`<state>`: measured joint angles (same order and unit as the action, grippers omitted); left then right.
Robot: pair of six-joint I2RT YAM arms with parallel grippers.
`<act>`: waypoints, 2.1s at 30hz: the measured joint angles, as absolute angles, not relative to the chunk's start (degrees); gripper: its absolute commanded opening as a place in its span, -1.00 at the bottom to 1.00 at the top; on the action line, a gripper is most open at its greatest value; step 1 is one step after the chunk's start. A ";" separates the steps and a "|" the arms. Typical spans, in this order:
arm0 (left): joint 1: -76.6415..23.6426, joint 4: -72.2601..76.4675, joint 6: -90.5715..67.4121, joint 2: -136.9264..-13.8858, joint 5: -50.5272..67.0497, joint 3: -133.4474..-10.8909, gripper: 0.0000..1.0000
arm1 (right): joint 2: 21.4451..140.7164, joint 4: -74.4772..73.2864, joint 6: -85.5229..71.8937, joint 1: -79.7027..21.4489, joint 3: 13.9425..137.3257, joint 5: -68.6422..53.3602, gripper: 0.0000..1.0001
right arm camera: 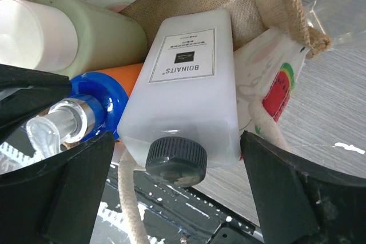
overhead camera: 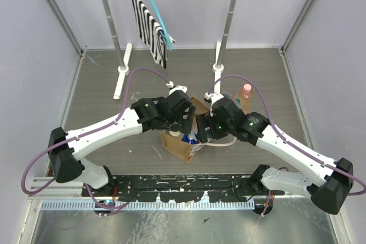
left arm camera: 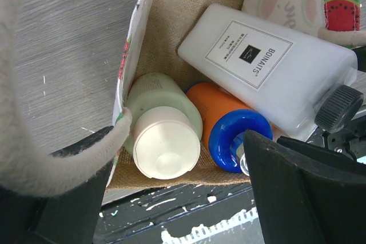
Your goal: Take the personal care products out of the canvas bag
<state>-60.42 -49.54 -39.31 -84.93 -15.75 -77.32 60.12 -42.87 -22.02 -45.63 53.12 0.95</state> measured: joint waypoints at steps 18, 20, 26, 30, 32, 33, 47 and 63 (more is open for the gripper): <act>-60.45 -50.11 -39.38 -84.93 -15.77 -77.30 0.98 | 64.55 -44.40 -17.98 -47.68 56.77 8.60 0.23; -60.42 -50.06 -39.83 -84.88 -15.79 -77.30 0.94 | 65.58 -47.77 -18.02 -47.68 61.10 10.17 0.22; -60.93 -49.34 -39.64 -84.66 -14.41 -77.30 0.84 | 68.73 -55.53 -16.60 -47.51 78.83 15.90 0.22; -60.93 -49.06 -39.42 -85.52 -14.11 -77.30 0.68 | 70.15 -57.82 -16.32 -47.53 87.11 17.78 0.21; -60.95 -48.95 -39.22 -86.02 -14.00 -77.30 0.60 | 70.96 -59.16 -16.14 -47.57 90.35 19.03 0.21; -60.95 -48.95 -39.13 -86.24 -13.96 -77.30 0.59 | 71.44 -60.01 -16.01 -47.55 92.03 19.84 0.21; -62.74 -51.16 -39.18 -86.41 -15.29 -77.89 0.43 | 70.74 -70.43 -14.48 -47.55 104.40 29.26 0.24; -74.37 -61.56 -39.09 -92.51 -27.22 -94.00 0.62 | 62.54 -75.55 -16.03 -47.55 100.16 34.89 0.29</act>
<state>-74.37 -61.56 -39.09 -92.51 -27.22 -94.00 62.54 -75.55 -16.03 -47.55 100.16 34.89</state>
